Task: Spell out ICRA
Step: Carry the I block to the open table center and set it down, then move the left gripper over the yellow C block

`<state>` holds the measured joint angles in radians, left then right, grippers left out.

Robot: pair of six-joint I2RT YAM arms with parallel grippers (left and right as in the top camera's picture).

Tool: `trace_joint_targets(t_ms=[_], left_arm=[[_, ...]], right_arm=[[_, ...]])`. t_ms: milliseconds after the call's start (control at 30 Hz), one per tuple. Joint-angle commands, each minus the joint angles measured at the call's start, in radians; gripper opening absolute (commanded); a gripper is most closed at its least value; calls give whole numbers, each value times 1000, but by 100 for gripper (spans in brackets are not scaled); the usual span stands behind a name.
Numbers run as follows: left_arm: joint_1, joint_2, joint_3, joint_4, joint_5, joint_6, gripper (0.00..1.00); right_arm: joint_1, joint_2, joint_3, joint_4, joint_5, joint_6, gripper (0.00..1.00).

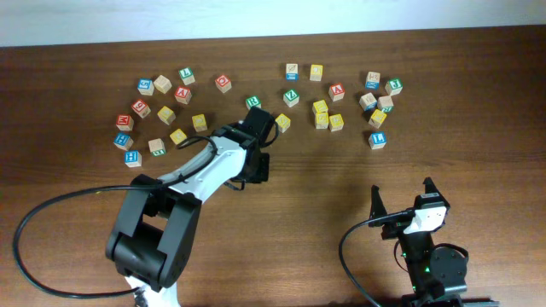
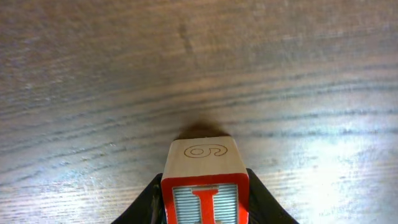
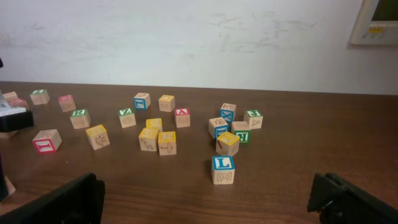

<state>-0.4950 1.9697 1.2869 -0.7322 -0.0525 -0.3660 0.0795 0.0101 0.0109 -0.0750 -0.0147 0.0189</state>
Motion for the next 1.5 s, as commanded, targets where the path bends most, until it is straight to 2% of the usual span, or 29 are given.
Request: trace_joint_targets(t_ms=[0,133,400,467,600,667,833,867,900,1000,1033,1233,1333,1433,1467], left_arm=[[1,8,5,-10,31,25,27],[1,8,5,-15,-16,-61,31],[1,8,5,-25,-14,-68,30],[1,8,5,-25,-15,-116,29],[1,8,5,-28,-14,-119,27],[1,8,5,-48,-14,-161,28],[1,8,5,-50,-35,-156,29],[1,8,5,-50,-42,-154,30],[1,8,10,-51,-41,-110,38],[1,6,33,-57,-41,-100,40],[1,6,50,-67,-41,-100,44],[1,6,158,-137,-42,-100,43],[31,5,319,-242,-42,-100,43],[121,5,547,-406,-42,-100,45],[163,5,606,-471,-42,-100,52]], right_arm=[[5,-7,-5,-6,8,-4,98],[5,-6,-5,-6,8,-4,98],[5,-6,-5,-6,8,-4,98],[5,-7,-5,-6,8,-4,98],[5,-6,-5,-6,8,-4,98],[5,-6,-5,-6,8,-4,98],[5,-6,-5,-6,8,-4,98],[5,-7,-5,-6,8,-4,98],[5,-7,-5,-6,8,-4,98],[5,-6,-5,-6,8,-4,98],[5,-6,-5,-6,8,-4,98],[5,-7,-5,-6,8,-4,98],[5,-7,-5,-6,8,-4,98],[5,-6,-5,-6,8,-4,98],[5,-7,-5,-6,8,-4,98]])
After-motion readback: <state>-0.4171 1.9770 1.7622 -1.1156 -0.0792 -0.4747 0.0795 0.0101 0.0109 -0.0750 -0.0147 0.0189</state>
